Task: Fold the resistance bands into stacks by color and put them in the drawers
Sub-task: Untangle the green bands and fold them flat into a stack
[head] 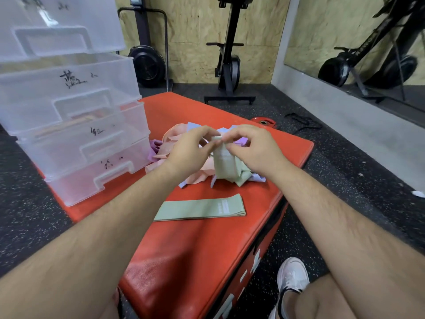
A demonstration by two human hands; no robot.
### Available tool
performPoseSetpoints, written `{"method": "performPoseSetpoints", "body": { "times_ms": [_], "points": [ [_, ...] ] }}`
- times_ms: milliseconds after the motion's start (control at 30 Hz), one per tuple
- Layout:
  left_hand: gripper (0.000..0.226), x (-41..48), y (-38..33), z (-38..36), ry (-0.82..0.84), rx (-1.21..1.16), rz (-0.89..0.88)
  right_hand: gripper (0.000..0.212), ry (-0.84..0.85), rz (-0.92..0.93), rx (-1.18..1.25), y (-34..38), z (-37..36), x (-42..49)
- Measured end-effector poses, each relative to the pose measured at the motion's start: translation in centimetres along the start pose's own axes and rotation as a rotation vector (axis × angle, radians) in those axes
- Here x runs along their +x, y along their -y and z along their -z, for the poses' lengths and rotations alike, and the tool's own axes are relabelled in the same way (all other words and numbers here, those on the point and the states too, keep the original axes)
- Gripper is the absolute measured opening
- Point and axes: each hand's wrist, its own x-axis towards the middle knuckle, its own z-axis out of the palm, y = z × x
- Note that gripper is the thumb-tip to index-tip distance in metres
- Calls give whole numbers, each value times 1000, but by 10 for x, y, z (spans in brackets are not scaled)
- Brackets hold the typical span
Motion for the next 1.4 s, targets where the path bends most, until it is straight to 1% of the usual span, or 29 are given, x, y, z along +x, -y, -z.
{"method": "performPoseSetpoints", "body": {
  "times_ms": [33, 67, 100, 133, 167, 233, 267, 333, 367, 433, 567, 633, 700, 800, 867, 967, 1067, 1100, 1167, 1267, 1333, 1400],
  "points": [
    [9, 2, -2, 2, -22, -37, 7, 27, -16, -28, 60, 1, -3, 1],
    [5, 3, -5, 3, -45, -91, 22, 35, -15, -78, 121, 1, -7, 3],
    [6, 3, -8, 5, -67, -149, 41, 42, -2, -143, 176, 0, -10, 5],
    [7, 3, -11, 8, -79, -194, 58, 41, 17, -200, 207, -2, -13, 6],
    [7, 2, -11, 11, -89, -228, 70, 34, 41, -230, 216, -4, -16, 8],
    [6, 1, -7, 16, -86, -220, 89, 13, 83, -223, 185, -3, -21, 10],
    [8, 0, -4, 19, -72, -179, 91, 8, 93, -202, 175, -2, -23, 12],
    [14, -3, -1, 25, -32, -94, 79, 8, 130, -148, 177, 1, -28, 14],
    [13, -4, -1, 28, -21, -85, 68, 8, 163, -123, 175, 3, -31, 14],
    [11, -7, -2, 34, -25, -107, 67, 10, 223, -105, 161, 6, -35, 13],
    [11, -13, 2, 43, -53, -175, 132, 16, 290, -128, 101, 5, -36, 14],
    [11, -14, 4, 47, -85, -185, 141, 15, 291, -122, 13, 0, -36, 16],
    [14, -15, 3, 53, -142, -228, 159, 16, 295, -127, -141, -10, -35, 17],
    [17, -11, 10, 65, -234, -311, 229, 14, 287, -172, -334, -29, -29, 17],
    [15, -9, 16, 74, -291, -372, 276, 10, 269, -212, -402, -38, -23, 18],
    [9, -7, 24, 87, -375, -446, 336, 15, 196, -260, -368, -44, -12, 23],
    [8, -9, 35, 99, -411, -410, 387, 8, 94, -267, -247, -40, 4, 28],
    [10, -11, 39, 104, -403, -392, 404, 9, 75, -276, -193, -37, 9, 28],
    [13, -17, 49, 115, -348, -336, 447, 12, 90, -308, -76, -31, 19, 25],
    [14, -33, 65, 130, -190, -256, 532, 10, 207, -337, 7, -24, 24, 13],
    [13, -49, 74, 136, -45, -212, 600, 15, 307, -356, -5, -21, 20, 4],
    [16, -68, 82, 135, 43, -64, 627, 20, 408, -335, -132, -21, 12, -7]
  ]
}}
